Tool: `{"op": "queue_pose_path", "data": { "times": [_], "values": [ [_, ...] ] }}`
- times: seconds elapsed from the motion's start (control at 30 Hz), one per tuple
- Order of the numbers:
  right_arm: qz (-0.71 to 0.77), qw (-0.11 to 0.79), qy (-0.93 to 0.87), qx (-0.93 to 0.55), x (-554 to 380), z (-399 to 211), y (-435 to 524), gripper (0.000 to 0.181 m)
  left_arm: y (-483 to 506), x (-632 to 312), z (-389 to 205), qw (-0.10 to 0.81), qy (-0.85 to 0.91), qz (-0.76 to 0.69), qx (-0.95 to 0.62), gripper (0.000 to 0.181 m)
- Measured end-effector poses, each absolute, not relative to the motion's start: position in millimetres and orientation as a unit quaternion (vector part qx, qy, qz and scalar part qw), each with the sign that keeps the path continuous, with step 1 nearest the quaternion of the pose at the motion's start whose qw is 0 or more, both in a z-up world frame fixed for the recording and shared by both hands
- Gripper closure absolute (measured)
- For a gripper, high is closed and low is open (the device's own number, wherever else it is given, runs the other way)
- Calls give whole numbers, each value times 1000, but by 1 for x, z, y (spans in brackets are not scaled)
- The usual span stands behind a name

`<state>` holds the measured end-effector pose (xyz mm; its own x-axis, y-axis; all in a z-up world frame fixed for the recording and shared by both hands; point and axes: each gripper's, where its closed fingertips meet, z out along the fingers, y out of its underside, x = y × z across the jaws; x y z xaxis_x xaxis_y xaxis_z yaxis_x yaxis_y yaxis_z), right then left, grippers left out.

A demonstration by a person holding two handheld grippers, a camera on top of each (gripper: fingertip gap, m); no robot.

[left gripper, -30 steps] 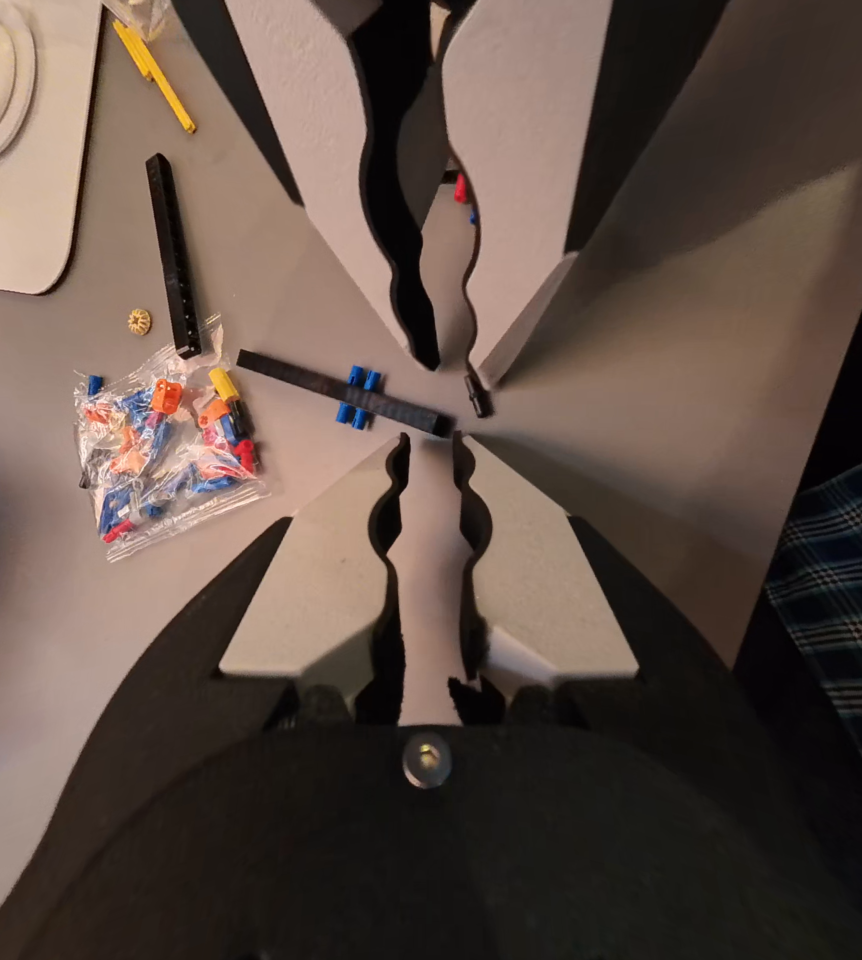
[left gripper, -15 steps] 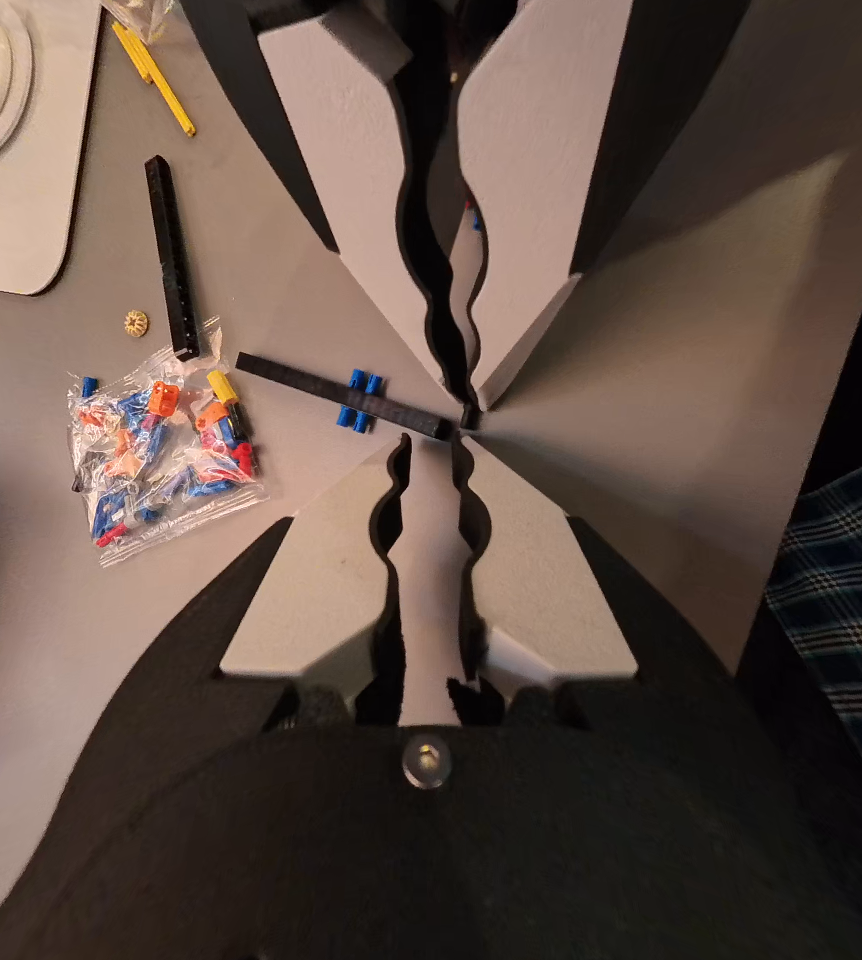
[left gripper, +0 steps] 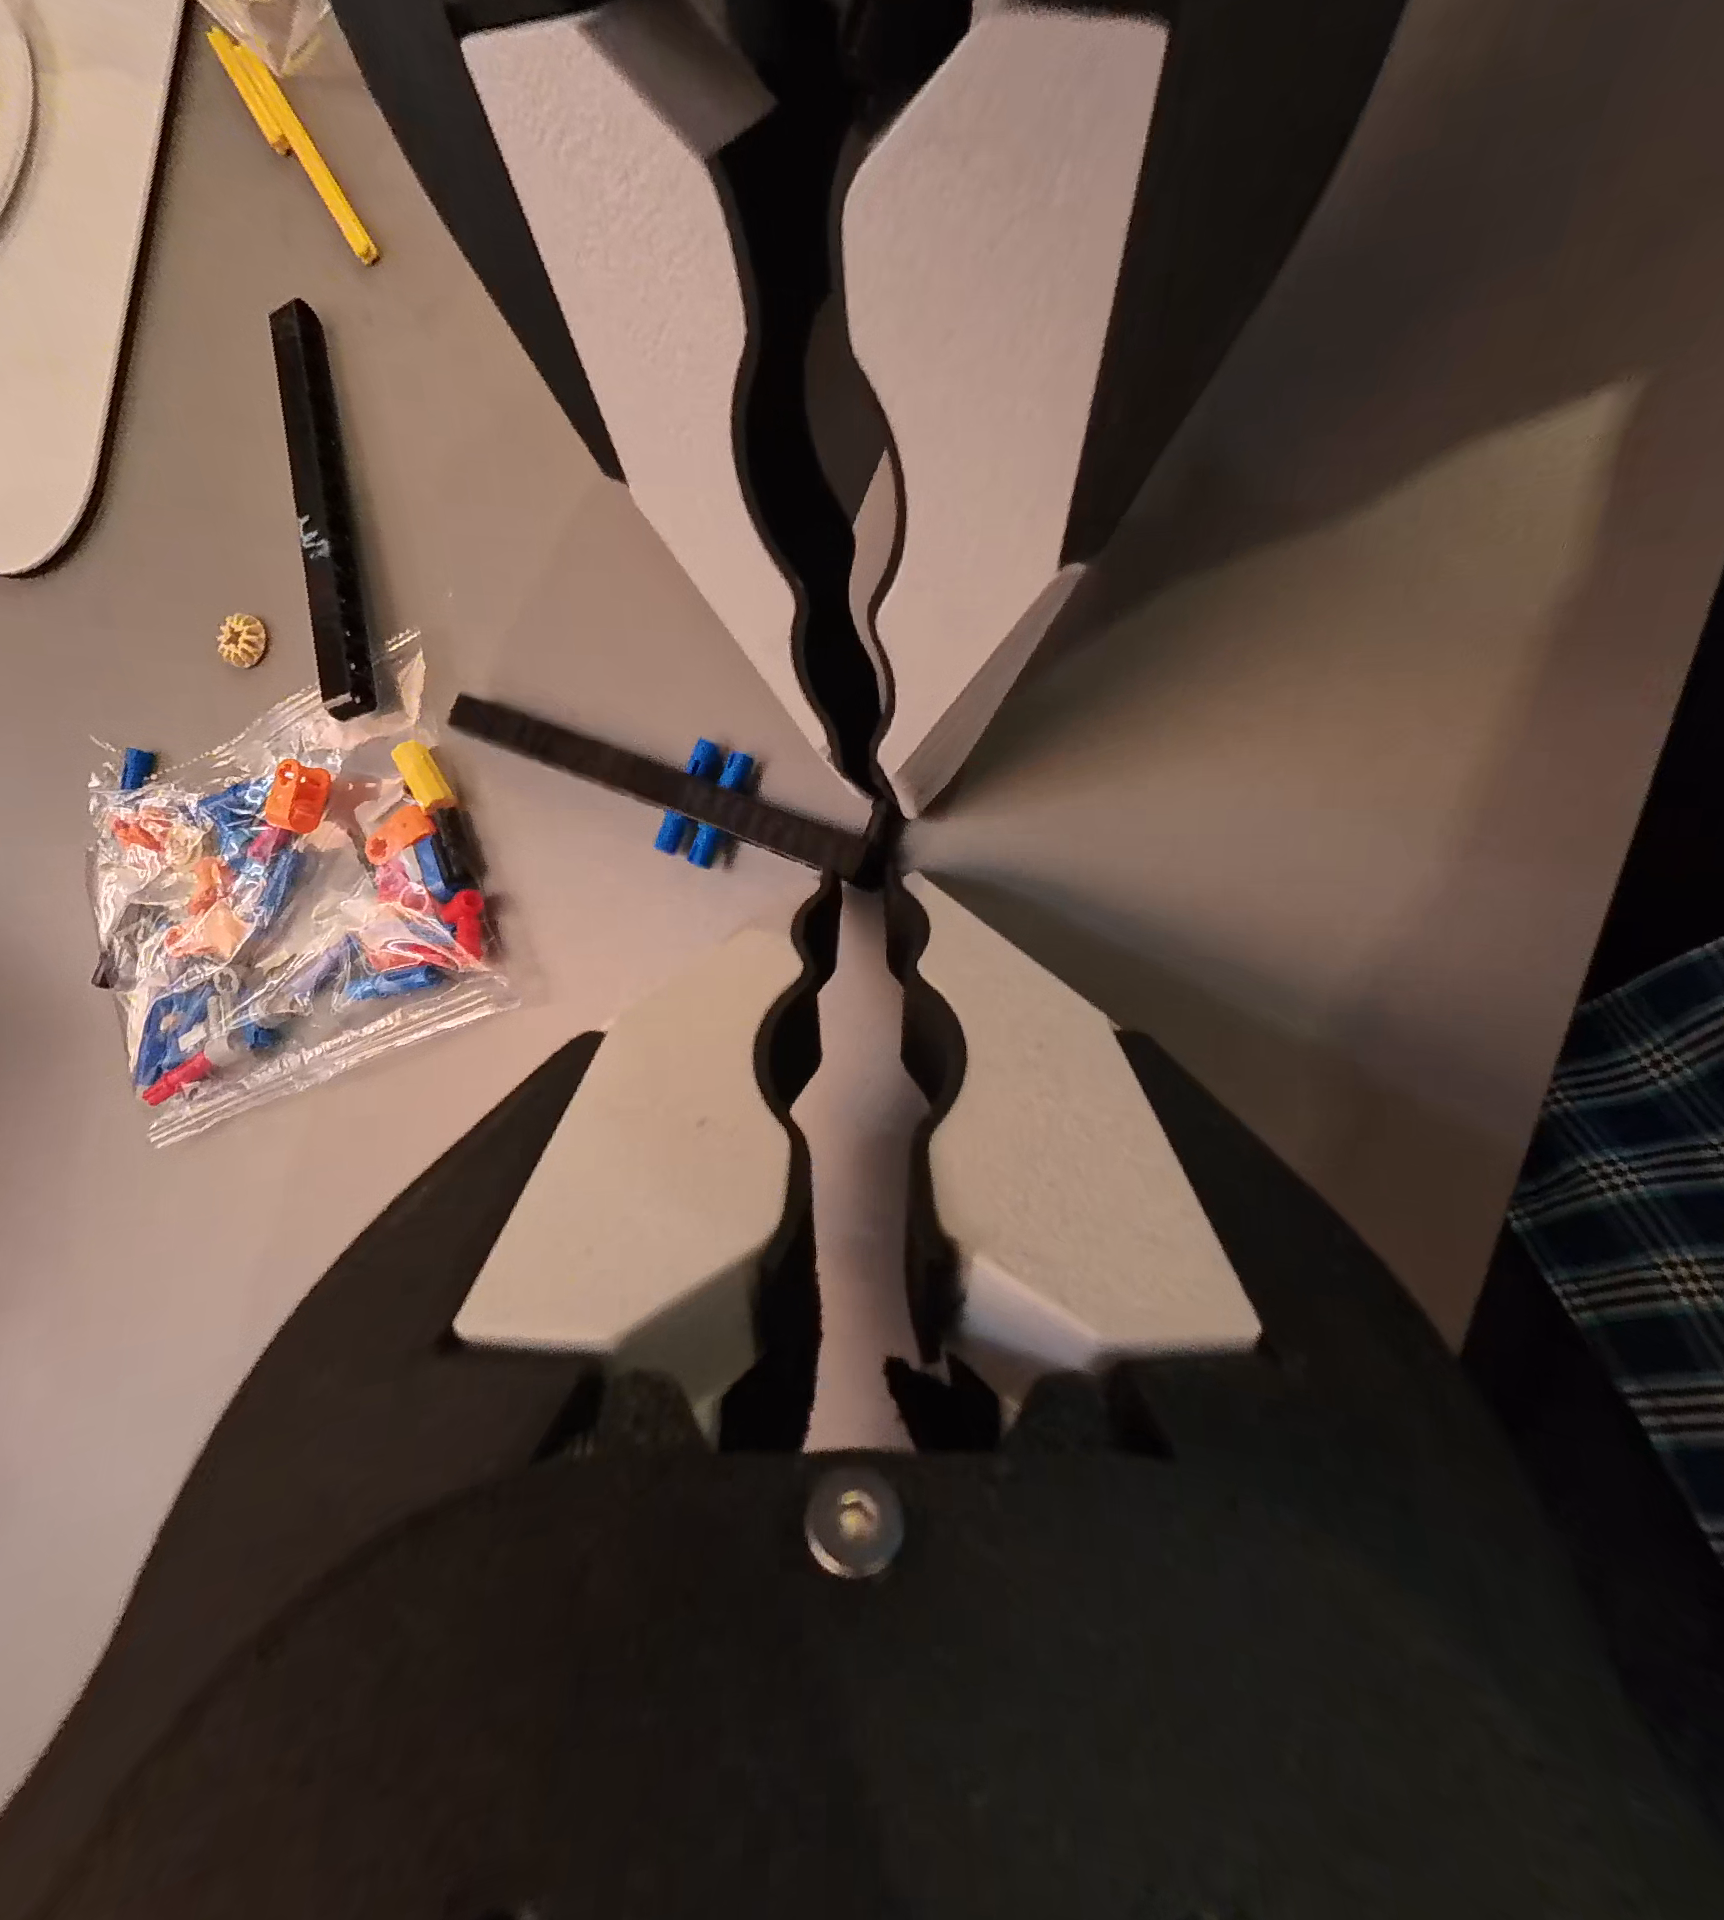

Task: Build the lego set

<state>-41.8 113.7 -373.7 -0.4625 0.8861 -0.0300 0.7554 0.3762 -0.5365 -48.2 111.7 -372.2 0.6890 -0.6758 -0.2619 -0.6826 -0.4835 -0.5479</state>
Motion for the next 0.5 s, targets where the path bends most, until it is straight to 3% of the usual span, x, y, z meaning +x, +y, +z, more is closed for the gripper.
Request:
{"op": "queue_pose_path", "data": {
  "times": [0.5],
  "values": [
    [256,154,-812,-501,-45,-374,118,181,116,-52,-374,335,374,-19,-865,181]
  ]
}}
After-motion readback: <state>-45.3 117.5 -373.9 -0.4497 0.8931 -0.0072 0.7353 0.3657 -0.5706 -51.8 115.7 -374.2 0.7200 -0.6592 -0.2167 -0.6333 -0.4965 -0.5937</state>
